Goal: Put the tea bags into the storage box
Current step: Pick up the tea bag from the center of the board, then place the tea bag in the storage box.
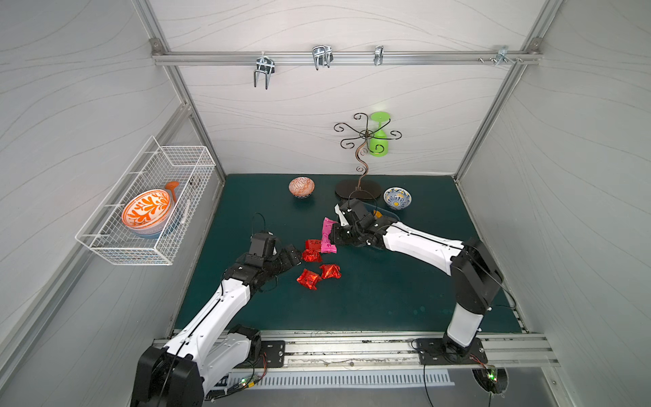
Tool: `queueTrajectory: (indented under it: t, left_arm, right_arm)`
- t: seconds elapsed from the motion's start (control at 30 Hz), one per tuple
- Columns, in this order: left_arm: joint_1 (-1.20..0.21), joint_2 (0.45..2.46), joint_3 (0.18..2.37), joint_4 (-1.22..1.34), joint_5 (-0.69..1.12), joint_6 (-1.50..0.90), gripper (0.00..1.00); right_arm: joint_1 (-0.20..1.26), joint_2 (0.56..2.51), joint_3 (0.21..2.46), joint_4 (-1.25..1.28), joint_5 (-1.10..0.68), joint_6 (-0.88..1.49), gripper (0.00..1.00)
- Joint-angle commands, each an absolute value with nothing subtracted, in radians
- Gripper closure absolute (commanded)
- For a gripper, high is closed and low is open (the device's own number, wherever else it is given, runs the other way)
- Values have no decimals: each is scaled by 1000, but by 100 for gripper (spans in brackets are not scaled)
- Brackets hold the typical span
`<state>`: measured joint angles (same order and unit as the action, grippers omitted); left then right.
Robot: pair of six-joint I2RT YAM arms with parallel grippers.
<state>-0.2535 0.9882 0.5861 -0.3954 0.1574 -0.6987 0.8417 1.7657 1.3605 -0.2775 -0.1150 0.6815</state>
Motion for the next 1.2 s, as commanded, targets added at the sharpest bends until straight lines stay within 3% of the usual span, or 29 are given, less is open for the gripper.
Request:
queueTrajectory:
  t: [0.0,0.5,0.9,1.1,1.17]
  left_arm:
    - [-257,1002,610,-397,159,-680,3]
    - [-257,1069,663,-385,192,-700,3]
    - [-256,1026,660,-417,176,-690,3]
    - [-256,1013,657,-423,173,-686,3]
    - [-256,1011,655,-422,170,-684,3]
  right_arm:
    - [796,1700,1347,-284,-145,655,100]
    - [507,1727,1292,-188,-172,824,100]
    - [500,1938,1330,-56,-207,1153,100]
    - [508,1961,1347,-78,-162,1168,100]
    - [509,1953,1351,-94,-157,1153,89]
